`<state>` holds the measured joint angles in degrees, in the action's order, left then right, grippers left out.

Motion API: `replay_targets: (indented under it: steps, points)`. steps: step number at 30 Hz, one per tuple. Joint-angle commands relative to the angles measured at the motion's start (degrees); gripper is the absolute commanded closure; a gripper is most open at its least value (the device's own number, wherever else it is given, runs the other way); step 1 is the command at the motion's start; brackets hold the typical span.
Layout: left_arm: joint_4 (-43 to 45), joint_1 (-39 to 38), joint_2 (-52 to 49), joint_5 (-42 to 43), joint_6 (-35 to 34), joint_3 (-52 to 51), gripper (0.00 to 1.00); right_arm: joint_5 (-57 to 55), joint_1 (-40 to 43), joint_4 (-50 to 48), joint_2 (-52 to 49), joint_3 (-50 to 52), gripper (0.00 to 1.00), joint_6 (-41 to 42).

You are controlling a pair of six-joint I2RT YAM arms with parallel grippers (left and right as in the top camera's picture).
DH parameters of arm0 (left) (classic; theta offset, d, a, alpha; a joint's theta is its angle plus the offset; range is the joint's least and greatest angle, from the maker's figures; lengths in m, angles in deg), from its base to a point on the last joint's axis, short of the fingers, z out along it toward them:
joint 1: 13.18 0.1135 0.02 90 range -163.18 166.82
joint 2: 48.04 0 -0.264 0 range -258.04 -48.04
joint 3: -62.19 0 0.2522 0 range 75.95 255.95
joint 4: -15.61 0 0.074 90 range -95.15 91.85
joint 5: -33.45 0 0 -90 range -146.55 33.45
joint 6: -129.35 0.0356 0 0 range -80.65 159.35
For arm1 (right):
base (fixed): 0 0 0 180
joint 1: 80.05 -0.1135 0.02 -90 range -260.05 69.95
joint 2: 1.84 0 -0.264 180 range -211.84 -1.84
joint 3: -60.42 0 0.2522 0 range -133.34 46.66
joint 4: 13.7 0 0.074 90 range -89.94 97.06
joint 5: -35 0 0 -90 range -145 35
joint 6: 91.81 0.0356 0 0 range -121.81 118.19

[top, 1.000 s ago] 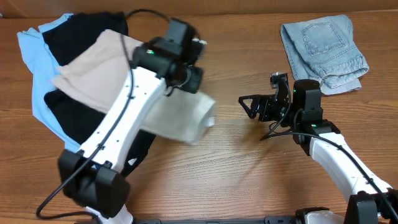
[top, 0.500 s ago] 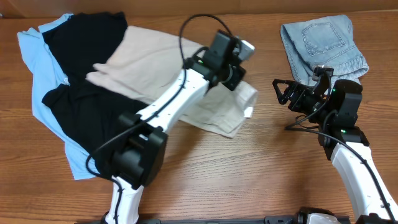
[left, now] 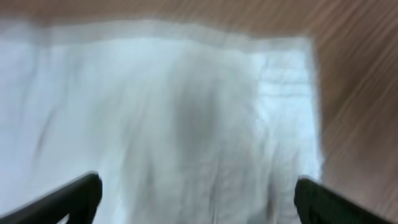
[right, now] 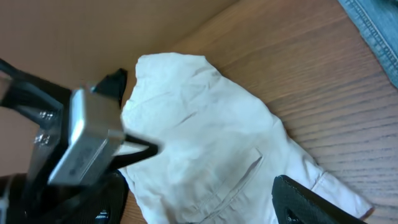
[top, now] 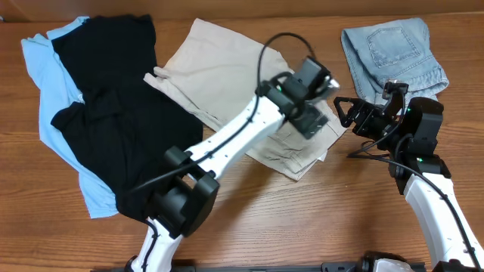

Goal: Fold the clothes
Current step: 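Pull the beige shorts out and drag them to table center, then release the shorts and move the left gripper back left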

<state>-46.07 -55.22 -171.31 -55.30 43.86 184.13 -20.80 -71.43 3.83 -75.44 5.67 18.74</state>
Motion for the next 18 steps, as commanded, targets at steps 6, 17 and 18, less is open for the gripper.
replay_targets:
  steps: [6, 17, 18]
  points:
    - [-26.05, 16.59, 0.81, 1.92, -9.68, 3.56, 0.00, -0.31, 0.13, 2.21, 0.79, -1.53, 0.17, -1.01]
    - [-26.40, 33.44, 0.81, 2.38, -7.67, -10.43, 0.00, -0.37, 0.13, 4.28, 0.79, -1.53, 0.16, -1.01]
    - [-24.59, 35.06, 0.81, 2.47, -7.48, -12.50, 0.00, -0.76, 0.13, 4.48, 0.79, -1.53, 0.16, -1.03]
